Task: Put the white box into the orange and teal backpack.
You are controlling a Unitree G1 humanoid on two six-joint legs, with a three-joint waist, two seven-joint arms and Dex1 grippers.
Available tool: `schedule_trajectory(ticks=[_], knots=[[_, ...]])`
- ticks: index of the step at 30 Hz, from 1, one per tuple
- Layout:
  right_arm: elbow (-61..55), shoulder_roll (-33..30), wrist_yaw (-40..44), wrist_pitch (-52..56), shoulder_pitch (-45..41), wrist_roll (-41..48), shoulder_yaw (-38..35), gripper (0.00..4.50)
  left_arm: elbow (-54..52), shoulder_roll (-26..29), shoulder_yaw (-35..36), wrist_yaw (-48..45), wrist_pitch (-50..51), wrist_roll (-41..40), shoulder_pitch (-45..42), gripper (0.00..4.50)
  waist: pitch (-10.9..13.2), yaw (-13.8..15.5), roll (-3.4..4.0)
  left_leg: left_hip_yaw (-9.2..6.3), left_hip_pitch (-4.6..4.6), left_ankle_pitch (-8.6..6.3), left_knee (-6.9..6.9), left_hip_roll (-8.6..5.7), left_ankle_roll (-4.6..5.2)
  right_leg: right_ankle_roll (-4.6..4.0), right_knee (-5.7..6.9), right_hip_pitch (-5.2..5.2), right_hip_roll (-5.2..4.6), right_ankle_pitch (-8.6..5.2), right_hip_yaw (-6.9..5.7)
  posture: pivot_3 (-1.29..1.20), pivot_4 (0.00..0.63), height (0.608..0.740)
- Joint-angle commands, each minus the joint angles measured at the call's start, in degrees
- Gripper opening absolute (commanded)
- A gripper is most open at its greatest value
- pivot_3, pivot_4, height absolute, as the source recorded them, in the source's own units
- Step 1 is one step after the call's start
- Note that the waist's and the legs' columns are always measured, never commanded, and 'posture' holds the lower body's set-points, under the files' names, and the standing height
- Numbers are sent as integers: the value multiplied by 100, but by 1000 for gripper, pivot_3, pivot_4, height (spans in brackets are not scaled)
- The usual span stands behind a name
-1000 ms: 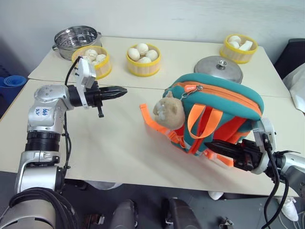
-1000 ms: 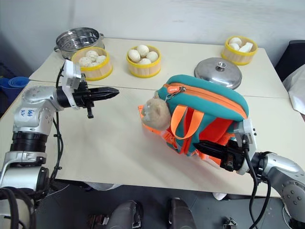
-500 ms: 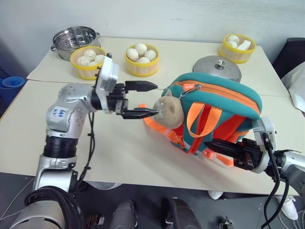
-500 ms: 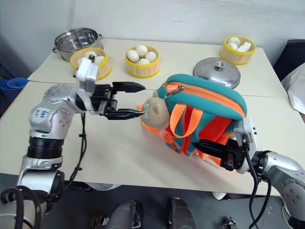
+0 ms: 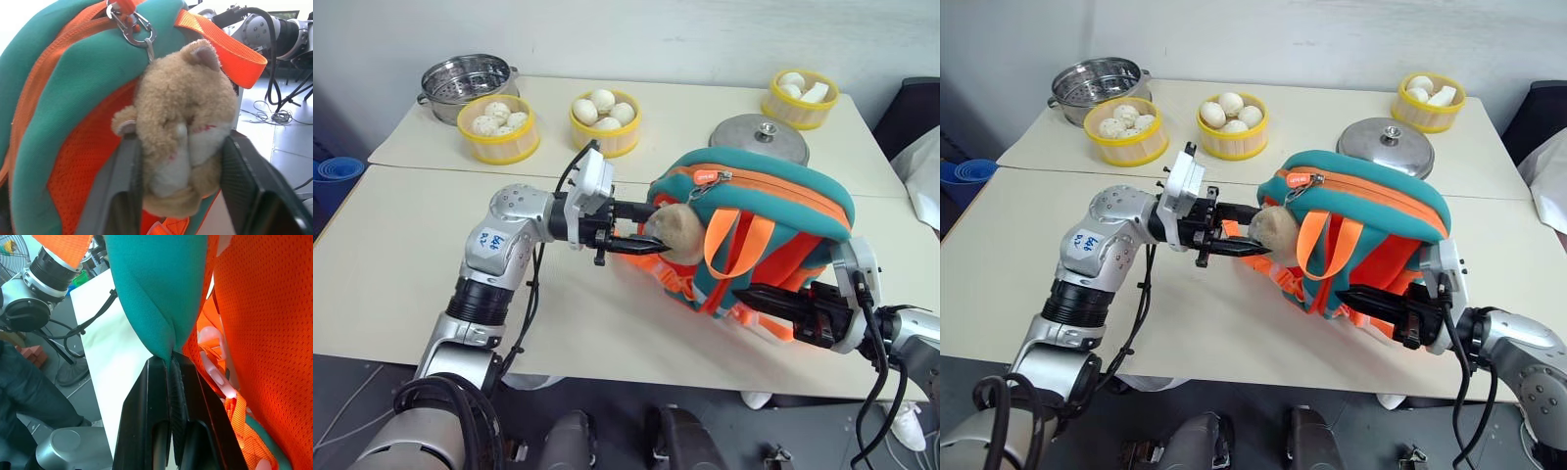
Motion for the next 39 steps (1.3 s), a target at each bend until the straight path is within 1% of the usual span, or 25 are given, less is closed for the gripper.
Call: schedule_trajectory(ticks=[1,4,6,8,10,13,17,23,26,30,31,34,35,37,39], knots=[[-200,63,-73,-39,26,87,-82,0,277,360,443,-59,-81,-57,-404,1103,0,-3,0,0,0,0,0,0,0,0,1,0,0,0,0,0,150,740],[-249,97,-161,-27,88,153,-165,0,976,899,722,-66,-184,91,-720,838,0,-28,0,1,2,1,0,2,-1,0,2,-1,3,0,1,0,150,740],[-269,120,-208,-30,137,207,-226,0,1478,1166,789,40,-410,312,-879,800,-1,-28,2,1,4,1,-3,3,-3,0,2,-2,4,0,1,0,150,740],[-275,163,-258,-43,180,286,-287,0,2013,1336,851,228,-532,491,-1036,800,-1,-12,2,1,4,1,-2,2,-3,-1,2,-1,3,0,0,0,150,740],[-275,212,-305,-60,215,371,-338,0,2523,1382,907,447,-560,623,-1156,800,-1,-5,2,1,3,1,0,2,-2,0,1,-1,2,0,-2,0,150,740],[-279,259,-356,-88,254,434,-376,0,3041,1318,835,605,-738,843,-1131,800,-1,-8,2,2,2,0,0,1,1,0,2,-1,0,0,-2,0,150,740],[-271,394,-479,-132,273,543,-446,0,3372,1019,591,745,-1166,1220,-840,800,-1,-9,2,2,2,0,0,1,1,0,2,-2,1,0,-2,0,150,740],[-144,601,-662,-193,277,676,-624,0,3171,378,366,674,-1399,1378,-562,800,-1,2,2,5,1,0,2,1,0,0,6,-3,0,0,-1,0,150,740],[-57,705,-747,-229,270,743,-722,0,3131,293,207,590,-1460,1547,-426,800,-1,-11,2,7,2,0,1,1,0,0,6,-3,0,0,0,0,150,740],[93,808,-758,-307,338,721,-861,0,3098,282,71,512,-1258,1641,-51,800,-12,-3,20,7,6,0,0,1,0,0,8,-2,0,0,1,0,150,740],[116,833,-759,-314,352,718,-876,0,3106,280,84,557,-1272,1653,6,800,-12,-1,20,7,6,0,0,0,0,0,8,-1,0,0,1,0,150,740],[180,893,-717,-351,405,670,-902,0,3195,91,664,957,-657,1114,-42,800,-11,0,19,7,3,-1,4,1,2,0,8,-1,-1,0,1,0,150,740],[197,896,-694,-360,426,637,-900,0,3110,108,729,968,-570,1060,-23,800,-11,-1,19,6,3,-1,5,1,2,0,10,-1,-1,0,2,0,150,740],[245,838,-675,-396,427,429,-813,0,2690,251,719,890,-527,1080,137,1503,-11,-4,19,6,4,-1,4,1,2,0,11,-2,-1,0,1,0,150,740],[273,821,-677,-450,383,287,-759,0,2293,368,722,839,-475,1047,302,2020,-12,-38,20,7,5,-1,1,2,1,0,10,-3,-1,0,3,0,150,740]])
